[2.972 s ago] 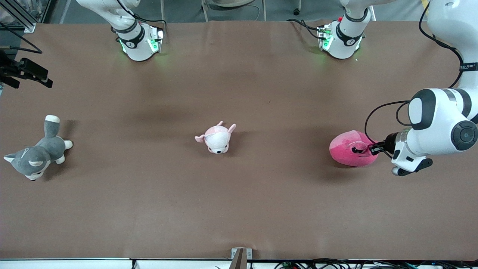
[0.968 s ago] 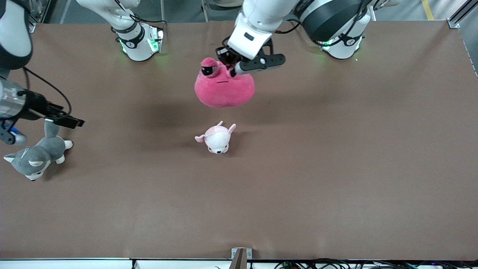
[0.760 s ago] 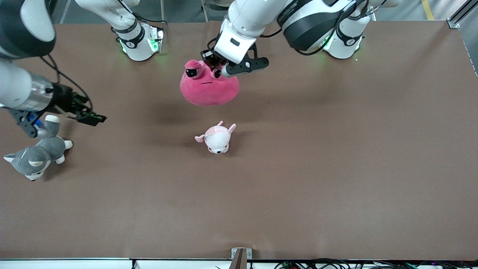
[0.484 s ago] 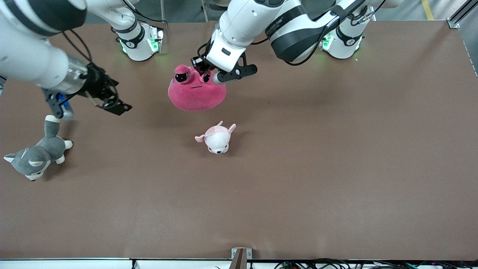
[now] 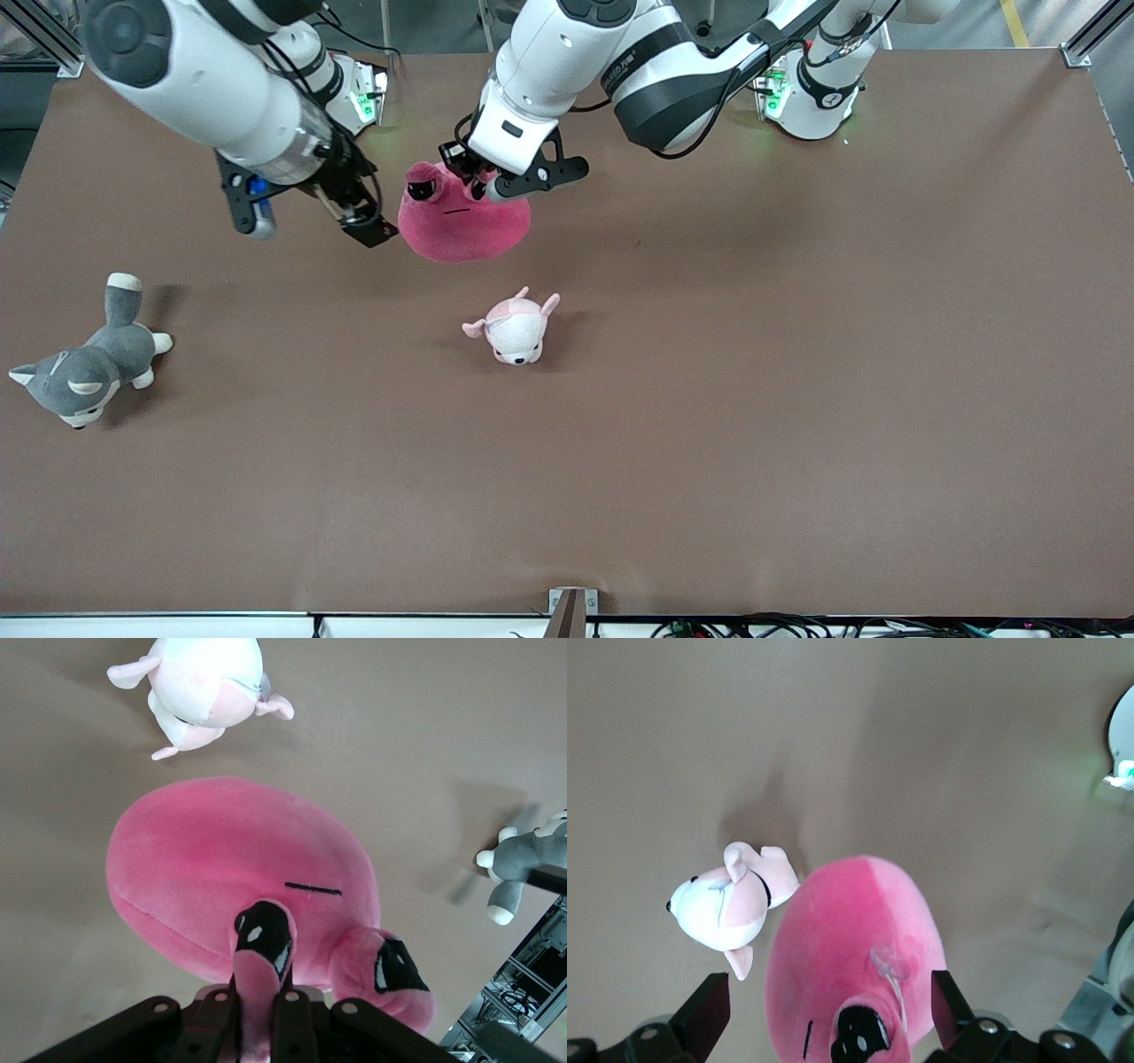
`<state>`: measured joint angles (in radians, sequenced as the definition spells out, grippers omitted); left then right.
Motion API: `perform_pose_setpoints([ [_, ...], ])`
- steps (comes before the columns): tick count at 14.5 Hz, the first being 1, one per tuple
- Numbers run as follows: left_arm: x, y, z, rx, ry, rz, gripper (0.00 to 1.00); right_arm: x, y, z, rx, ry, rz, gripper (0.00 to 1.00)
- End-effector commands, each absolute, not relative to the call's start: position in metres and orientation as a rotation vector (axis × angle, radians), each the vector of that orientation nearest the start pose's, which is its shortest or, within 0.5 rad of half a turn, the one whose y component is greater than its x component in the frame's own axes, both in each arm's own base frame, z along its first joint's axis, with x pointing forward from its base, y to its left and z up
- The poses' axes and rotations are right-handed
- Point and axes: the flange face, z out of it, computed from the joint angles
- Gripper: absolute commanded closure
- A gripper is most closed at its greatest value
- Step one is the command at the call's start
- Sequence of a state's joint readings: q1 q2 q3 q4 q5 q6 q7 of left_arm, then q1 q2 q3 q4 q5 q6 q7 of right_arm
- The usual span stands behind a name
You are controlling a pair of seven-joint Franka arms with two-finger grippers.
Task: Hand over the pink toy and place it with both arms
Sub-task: 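Reach the right gripper to the pink plush held by the left gripper, then grasp the pink plush with the right gripper while the left gripper opens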
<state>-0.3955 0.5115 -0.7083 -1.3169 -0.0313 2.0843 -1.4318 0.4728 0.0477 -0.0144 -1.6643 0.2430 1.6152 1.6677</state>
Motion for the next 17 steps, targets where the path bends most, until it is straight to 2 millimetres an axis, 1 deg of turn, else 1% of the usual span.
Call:
perform_pose_setpoints([
  [1, 0.422, -0.579, 0.545, -3.487, -0.856, 0.378, 0.99, 0.475, 0.291, 0.548, -2.477, 1.803, 0.401, 0.0],
  [2, 0.422, -0.579, 0.545, -3.487, -0.856, 0.378, 0.99, 0.471, 0.298, 0.546, -2.484, 1.799, 0.402, 0.0],
  [3, 0.423, -0.578, 0.546, -3.488, -0.859, 0.377, 0.99, 0.471, 0.3, 0.545, -2.484, 1.8, 0.401, 0.01],
  [5, 0.426, -0.576, 0.546, -3.486, -0.866, 0.374, 0.99, 0.468, 0.306, 0.546, -2.494, 1.786, 0.4, 0.07],
  [6, 0.425, -0.576, 0.547, -3.488, -0.864, 0.373, 0.99, 0.467, 0.307, 0.546, -2.497, 1.783, 0.401, 0.13],
  [8, 0.426, -0.575, 0.547, -3.488, -0.866, 0.37, 0.99, 0.466, 0.308, 0.545, -2.514, 1.762, 0.404, 0.31],
  [10, 0.427, -0.575, 0.547, -3.488, -0.866, 0.369, 0.99, 0.466, 0.308, 0.546, -2.514, 1.757, 0.404, 0.75],
  [11, 0.428, -0.574, 0.547, -3.487, -0.871, 0.369, 0.99, 0.466, 0.308, 0.546, -2.514, 1.757, 0.404, 0.88],
  [12, 0.428, -0.574, 0.547, -3.487, -0.871, 0.369, 0.99, 0.466, 0.308, 0.547, -2.512, 1.755, 0.402, 0.96],
  [14, 0.429, -0.574, 0.546, -3.486, -0.871, 0.369, 0.99, 0.466, 0.308, 0.549, -2.508, 1.752, 0.397, 0.99],
  [17, 0.429, -0.574, 0.545, -3.484, -0.871, 0.37, 0.98, 0.467, 0.306, 0.55, -2.506, 1.753, 0.396, 1.0],
])
